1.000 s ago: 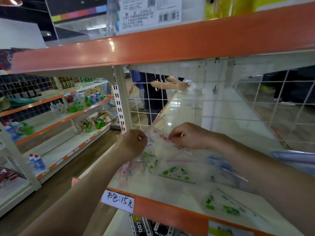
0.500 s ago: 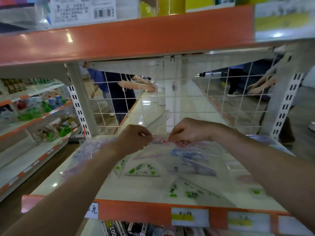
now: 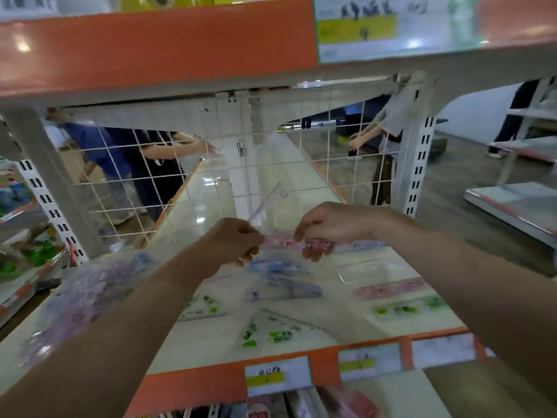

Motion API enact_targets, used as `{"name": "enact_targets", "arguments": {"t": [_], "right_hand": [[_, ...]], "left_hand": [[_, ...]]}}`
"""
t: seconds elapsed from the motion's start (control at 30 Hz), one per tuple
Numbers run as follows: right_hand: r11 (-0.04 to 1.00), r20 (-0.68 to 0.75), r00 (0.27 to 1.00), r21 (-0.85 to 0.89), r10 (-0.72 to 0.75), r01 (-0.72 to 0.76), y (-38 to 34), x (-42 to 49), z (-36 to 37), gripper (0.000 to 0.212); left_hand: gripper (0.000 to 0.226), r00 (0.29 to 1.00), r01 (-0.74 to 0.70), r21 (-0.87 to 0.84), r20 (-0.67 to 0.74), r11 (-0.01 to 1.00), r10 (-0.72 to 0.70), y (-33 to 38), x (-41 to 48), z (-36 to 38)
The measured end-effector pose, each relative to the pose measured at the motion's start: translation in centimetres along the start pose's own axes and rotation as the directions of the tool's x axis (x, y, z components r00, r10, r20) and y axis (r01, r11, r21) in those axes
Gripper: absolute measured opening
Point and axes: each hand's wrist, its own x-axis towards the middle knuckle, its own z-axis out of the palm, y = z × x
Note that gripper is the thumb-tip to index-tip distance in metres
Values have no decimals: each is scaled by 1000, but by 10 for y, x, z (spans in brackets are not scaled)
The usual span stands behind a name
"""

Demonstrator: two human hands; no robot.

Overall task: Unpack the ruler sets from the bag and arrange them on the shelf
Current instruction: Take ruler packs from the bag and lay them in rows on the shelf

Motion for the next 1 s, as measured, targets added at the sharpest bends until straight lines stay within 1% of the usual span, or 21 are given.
{"name": "enact_targets", "arguments": {"t": [0.1,0.17,0.23,0.4,0.47,0.53,0.67,0.73,0.83,1.0], "right_hand": [[978,-96,995,-208,-21,1,11,-18,-11,29],[924,-185,982,-380,-32,-42,22,-29,-18,36],[851,-258,964,-518,-60,-86,35,-38,-23,36],[717,-296,947,-687,-128,-118,64,-54,-29,30],[690,-295,947,-712,-125,-130,72,-60,-27,29],[701,-267,960,-701,-82,-135,78,-66,-26,30],[693,-202,979,-705,10,-153,89,-73,-25,37],[692,-162,983,-700,87,-177,92,-74,-24,39],[728,-133,974,-648,182,-224,96,-75,-19,42],[733,-103,969,-638,225,-238,95,-75,-7,44]], "left_hand": [[11,1000,-7,-17,22,1000,7,18,8,20],[12,999,1,-37,38,999,1,29,13,34],[12,998,4,-53,66,999,-1,37,16,47],[17,985,36,-184,171,982,-4,54,17,75],[20,978,57,-203,207,978,-14,57,16,85],[17,974,56,-148,227,987,-22,56,15,92],[8,969,-5,-24,249,1000,11,53,17,99],[10,970,-32,18,241,999,27,50,18,99],[13,972,-70,65,230,995,54,48,17,97],[8,967,-75,77,251,994,53,47,13,94]]}}
